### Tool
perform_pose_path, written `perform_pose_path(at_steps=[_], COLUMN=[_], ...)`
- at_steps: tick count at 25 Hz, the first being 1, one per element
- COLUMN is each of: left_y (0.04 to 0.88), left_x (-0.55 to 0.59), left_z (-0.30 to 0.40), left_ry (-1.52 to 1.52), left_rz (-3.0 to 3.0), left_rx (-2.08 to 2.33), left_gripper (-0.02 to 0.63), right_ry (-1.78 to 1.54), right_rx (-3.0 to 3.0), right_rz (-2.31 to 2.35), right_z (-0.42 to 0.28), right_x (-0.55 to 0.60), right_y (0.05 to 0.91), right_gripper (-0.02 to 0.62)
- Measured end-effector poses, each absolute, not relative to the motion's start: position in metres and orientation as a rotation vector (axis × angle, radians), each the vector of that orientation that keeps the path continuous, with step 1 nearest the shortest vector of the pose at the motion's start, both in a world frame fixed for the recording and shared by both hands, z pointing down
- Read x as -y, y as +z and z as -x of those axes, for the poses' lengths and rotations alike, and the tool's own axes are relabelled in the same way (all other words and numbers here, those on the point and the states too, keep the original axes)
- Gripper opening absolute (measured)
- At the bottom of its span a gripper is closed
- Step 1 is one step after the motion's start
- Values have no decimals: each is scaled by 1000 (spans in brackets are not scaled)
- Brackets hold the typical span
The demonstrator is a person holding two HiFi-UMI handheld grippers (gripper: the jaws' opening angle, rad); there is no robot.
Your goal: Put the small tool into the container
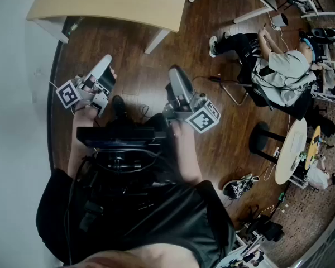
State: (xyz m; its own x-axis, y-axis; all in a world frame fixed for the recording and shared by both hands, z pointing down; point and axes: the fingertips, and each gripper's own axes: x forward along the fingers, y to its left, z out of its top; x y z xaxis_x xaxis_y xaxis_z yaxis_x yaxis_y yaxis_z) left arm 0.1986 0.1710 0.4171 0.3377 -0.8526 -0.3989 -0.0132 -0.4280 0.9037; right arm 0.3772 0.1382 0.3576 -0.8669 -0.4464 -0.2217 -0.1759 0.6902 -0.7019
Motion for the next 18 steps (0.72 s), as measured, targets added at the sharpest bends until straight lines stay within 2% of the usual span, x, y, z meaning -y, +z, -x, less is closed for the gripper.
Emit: perform_pose_path(at_steps=[15,18], left_y=[446,442], left_x=[-184,-173], left_z=[-170,-157], left_ry=[-1353,-1330], left_rz=[-1700,-1700], left_rx=[876,903], left_gripper=[5,5], right_ry=[-1195,-1270], right_rx=[-2538,-2522], right_rz=[423,403], right_z=[-354,-333], right_x=[-97,-79], right_y=[410,423], right_gripper=[50,49])
